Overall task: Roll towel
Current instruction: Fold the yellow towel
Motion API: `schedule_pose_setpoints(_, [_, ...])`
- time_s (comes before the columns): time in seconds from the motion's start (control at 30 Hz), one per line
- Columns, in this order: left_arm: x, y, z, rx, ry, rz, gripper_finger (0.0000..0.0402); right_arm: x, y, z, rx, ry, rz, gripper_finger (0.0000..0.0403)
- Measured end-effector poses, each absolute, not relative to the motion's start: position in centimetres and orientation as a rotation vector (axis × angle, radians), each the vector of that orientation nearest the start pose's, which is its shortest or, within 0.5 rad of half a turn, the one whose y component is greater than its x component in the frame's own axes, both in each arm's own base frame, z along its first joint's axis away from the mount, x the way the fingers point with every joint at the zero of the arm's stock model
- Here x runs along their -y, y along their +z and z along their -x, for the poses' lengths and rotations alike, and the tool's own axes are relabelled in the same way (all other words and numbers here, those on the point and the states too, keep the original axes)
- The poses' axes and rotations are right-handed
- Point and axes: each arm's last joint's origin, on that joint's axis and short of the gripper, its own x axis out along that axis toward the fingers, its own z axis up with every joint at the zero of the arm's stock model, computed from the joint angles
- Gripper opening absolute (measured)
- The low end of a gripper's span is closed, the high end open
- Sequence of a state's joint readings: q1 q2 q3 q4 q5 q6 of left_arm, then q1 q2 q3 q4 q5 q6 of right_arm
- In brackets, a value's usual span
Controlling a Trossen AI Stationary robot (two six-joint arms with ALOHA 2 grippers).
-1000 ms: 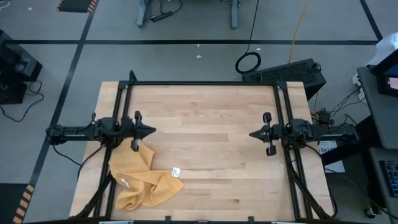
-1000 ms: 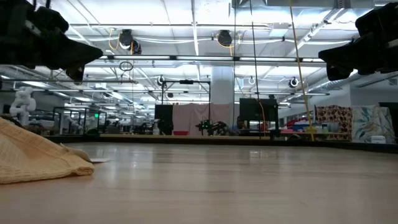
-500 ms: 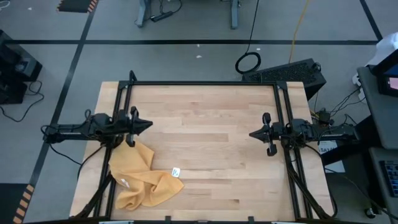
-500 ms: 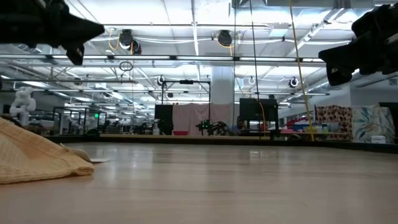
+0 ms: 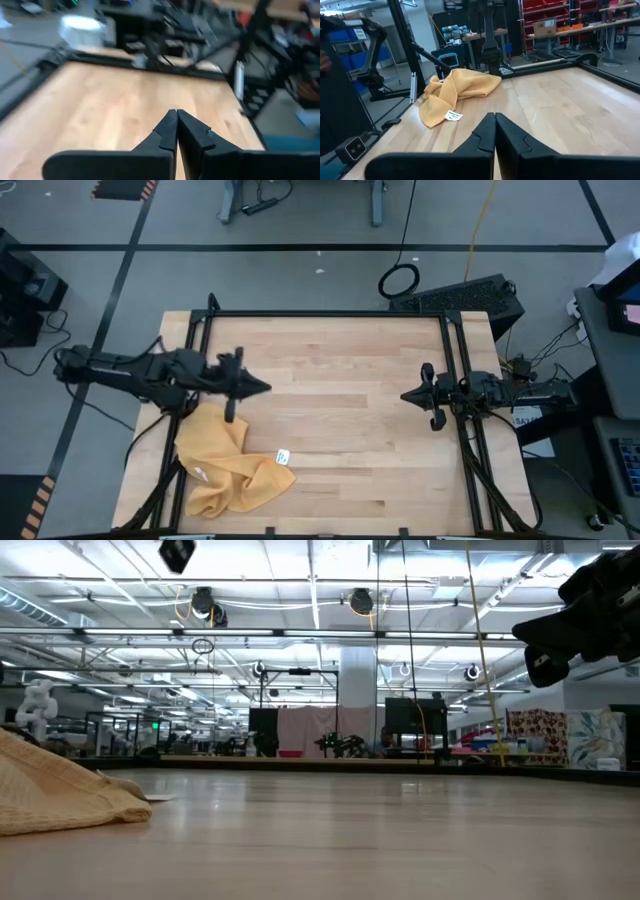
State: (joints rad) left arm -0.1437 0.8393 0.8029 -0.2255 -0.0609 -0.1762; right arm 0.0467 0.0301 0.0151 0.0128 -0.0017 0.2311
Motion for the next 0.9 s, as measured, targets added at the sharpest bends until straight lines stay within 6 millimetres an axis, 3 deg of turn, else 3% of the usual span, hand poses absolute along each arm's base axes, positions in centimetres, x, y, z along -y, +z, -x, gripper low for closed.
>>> schedule_pose_setpoints(0.1, [3.9,33.6,-19.9,-0.362,-0.101,0.180,0.0013,-0.5,16.7,-9.9,-0.009,0.047,-0.223,0.0000])
schedule_pose_setpoints(0.2, [5.3,32.9,-21.0,-0.474,-0.132,0.189,0.0013,-0.5,16.7,-9.9,-0.012,0.047,-0.221,0.0000])
schedule_pose_setpoints(0.43, [7.9,28.5,-22.3,-0.817,-0.046,0.336,0.0025,-0.5,16.5,-10.1,-0.043,0.044,-0.197,0.0000])
schedule_pose_setpoints(0.7, [9.7,23.2,-24.0,-1.115,0.094,0.343,0.0144,-0.5,16.2,-10.4,-0.081,0.030,-0.196,0.0000])
schedule_pose_setpoints(0.9, [11.0,21.2,-24.5,-1.202,0.074,0.306,0.0221,-0.4,16.0,-10.4,-0.092,-0.002,-0.193,0.0000])
